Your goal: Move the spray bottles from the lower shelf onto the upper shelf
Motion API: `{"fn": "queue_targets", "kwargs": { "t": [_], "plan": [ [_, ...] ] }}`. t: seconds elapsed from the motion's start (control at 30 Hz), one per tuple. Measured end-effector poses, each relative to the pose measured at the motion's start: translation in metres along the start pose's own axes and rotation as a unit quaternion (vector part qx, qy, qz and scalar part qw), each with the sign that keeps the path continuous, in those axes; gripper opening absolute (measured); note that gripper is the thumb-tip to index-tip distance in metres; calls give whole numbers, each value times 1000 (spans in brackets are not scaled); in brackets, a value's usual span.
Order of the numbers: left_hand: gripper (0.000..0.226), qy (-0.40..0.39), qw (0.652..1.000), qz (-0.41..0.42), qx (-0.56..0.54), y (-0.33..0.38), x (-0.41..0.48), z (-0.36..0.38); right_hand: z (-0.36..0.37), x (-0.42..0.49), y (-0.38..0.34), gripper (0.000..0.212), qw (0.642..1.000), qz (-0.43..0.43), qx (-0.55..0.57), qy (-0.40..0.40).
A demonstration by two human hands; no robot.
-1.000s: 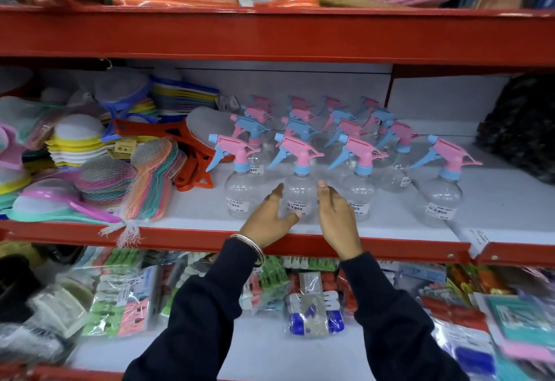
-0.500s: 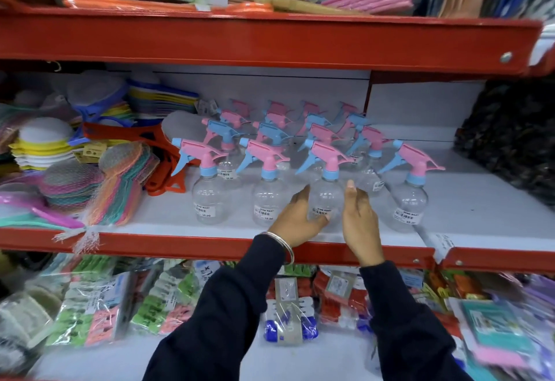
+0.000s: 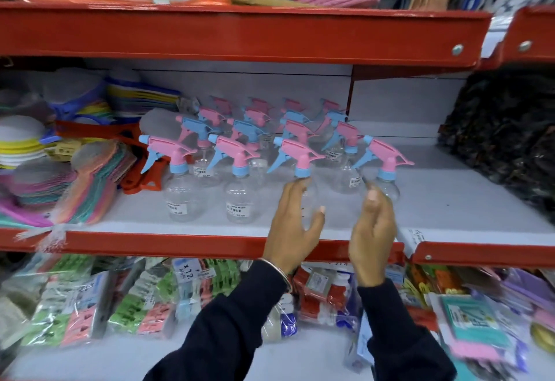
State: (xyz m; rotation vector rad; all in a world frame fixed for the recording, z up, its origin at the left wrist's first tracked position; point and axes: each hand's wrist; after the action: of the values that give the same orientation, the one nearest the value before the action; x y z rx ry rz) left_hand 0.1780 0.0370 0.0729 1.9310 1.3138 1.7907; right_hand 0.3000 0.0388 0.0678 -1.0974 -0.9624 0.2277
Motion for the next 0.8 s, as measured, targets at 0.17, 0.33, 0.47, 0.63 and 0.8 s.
{"fn": "queue_targets", "kwargs": {
  "t": [0.17,0.33,0.47,0.63,0.8],
  "plan": [
    [62,-169,982,-78,-40,22,8,46,-29,31,11,82,990,54,-128,-8],
    [73,-264,944,-183,-70,40,36,77,-38,49,16,87,982,94,-138,-87],
    [59,-249,948,-179,-81,34,31,74,-42,53,14,71,986,100,-105,-86],
    [67,-218,953,-201,-60,23,20,62,-38,52,11,67,982,118,-84,-119],
    [72,-229,948,-220,-40,25,19,53,-36,51,6,59,979,125,-83,-138]
  ]
}}
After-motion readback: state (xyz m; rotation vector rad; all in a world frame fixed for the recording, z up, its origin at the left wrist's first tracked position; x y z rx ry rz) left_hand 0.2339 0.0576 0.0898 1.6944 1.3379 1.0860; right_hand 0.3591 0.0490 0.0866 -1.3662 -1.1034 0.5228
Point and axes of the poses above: each hand's wrist, its own x-axis towards the middle knuckle, its own z-axis out of the palm, y = z × x, and after that the axes turned 9 degrees about y, right-handed
